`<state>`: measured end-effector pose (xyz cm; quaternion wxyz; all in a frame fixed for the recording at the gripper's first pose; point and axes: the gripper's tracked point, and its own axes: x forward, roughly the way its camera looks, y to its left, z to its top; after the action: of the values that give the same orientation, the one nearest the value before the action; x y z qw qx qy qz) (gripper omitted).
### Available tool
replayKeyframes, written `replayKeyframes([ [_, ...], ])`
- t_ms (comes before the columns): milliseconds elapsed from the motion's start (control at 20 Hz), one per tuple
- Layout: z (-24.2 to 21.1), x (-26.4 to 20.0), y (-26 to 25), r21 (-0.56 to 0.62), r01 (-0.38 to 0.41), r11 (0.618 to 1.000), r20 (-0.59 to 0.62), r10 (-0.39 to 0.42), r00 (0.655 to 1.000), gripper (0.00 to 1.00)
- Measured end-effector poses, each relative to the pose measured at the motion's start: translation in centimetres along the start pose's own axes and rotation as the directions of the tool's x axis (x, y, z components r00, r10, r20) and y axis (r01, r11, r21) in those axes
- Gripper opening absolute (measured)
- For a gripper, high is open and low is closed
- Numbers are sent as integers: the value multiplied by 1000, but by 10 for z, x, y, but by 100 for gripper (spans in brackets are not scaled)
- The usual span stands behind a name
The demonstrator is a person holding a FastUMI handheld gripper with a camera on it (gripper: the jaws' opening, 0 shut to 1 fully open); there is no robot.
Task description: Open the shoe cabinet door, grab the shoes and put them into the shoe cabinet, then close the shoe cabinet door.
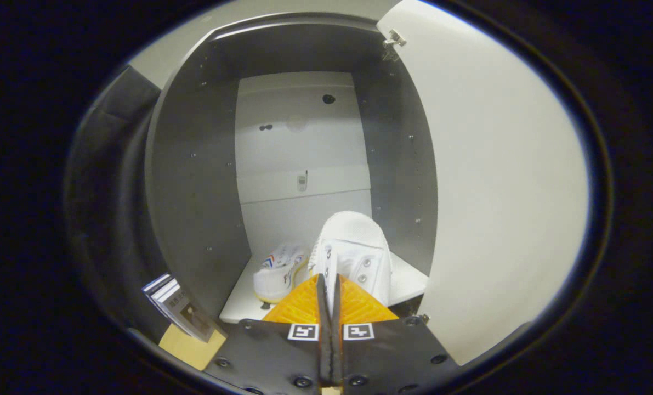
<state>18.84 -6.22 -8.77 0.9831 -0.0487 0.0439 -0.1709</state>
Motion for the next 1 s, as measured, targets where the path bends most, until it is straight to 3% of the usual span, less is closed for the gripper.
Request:
replayKeyframes([
  [300, 34, 69, -1, -28, -14, 1000, 40, 15, 999, 2],
  [550, 41, 128, -6, -55, -27, 998, 5, 27, 1000, 2],
  [1000, -1, 203, 12, -28, -92, 995, -107, 89, 990, 2],
])
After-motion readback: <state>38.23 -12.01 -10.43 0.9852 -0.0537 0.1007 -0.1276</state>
